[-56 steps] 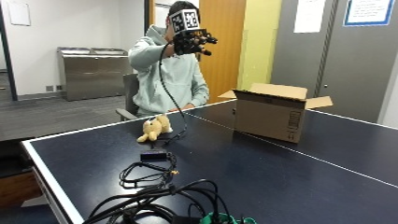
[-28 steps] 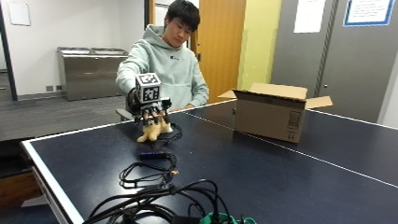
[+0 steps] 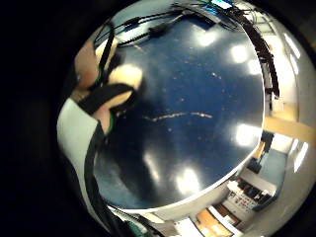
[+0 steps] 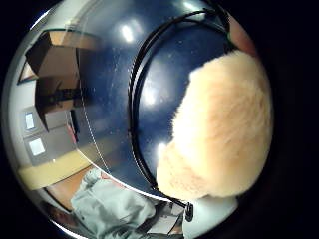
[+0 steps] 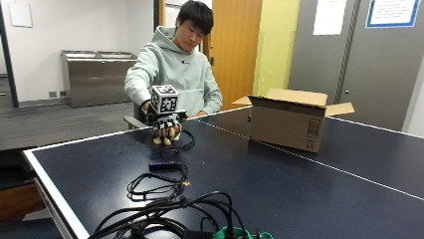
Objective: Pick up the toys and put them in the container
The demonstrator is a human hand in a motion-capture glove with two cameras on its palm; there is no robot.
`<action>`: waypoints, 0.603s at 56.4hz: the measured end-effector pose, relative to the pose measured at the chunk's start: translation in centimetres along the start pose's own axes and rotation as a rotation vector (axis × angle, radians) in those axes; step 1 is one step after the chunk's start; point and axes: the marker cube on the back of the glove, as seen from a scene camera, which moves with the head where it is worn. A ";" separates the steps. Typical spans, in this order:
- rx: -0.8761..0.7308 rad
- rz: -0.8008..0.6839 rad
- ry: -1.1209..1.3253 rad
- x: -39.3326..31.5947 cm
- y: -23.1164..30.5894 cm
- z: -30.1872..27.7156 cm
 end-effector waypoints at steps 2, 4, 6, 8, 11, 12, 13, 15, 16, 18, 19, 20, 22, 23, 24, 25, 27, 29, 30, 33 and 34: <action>-0.038 -0.012 0.008 -0.8 1.2 0.6; -0.083 -0.025 0.029 -1.0 1.3 0.4; -0.139 -0.043 0.048 -1.5 1.9 0.3; -0.198 -0.058 0.058 -1.9 2.4 0.2; -0.278 -0.071 0.065 -2.5 3.0 -0.7; -0.297 -0.074 0.068 -2.6 3.0 -1.2; -0.313 -0.076 0.074 -2.8 3.0 -1.8; -0.337 -0.086 0.088 -3.3 3.9 -2.5; -0.350 -0.092 0.093 -3.8 4.7 -2.7; -0.375 -0.104 0.094 -4.9 6.3 -3.2; -0.387 -0.107 0.092 -5.2 6.5 -4.0; -0.397 -0.109 0.089 -5.3 6.3 -5.0; -0.411 -0.109 0.081 -5.4 5.3 -7.4; -0.415 -0.108 0.076 -5.1 4.4 -8.7; -0.417 -0.107 0.073 -4.8 3.3 -10.1; -0.420 -0.109 0.071 -4.5 2.5 -11.3; -0.423 -0.123 0.073 -4.9 2.5 -13.2; -0.416 -0.145 0.089 -6.3 4.4 -14.2; -0.406 -0.156 0.104 -7.2 5.7 -14.5; -0.348 -0.179 0.143 -9.1 7.6 -16.2; -0.323 -0.183 0.148 -9.6 7.6 -17.0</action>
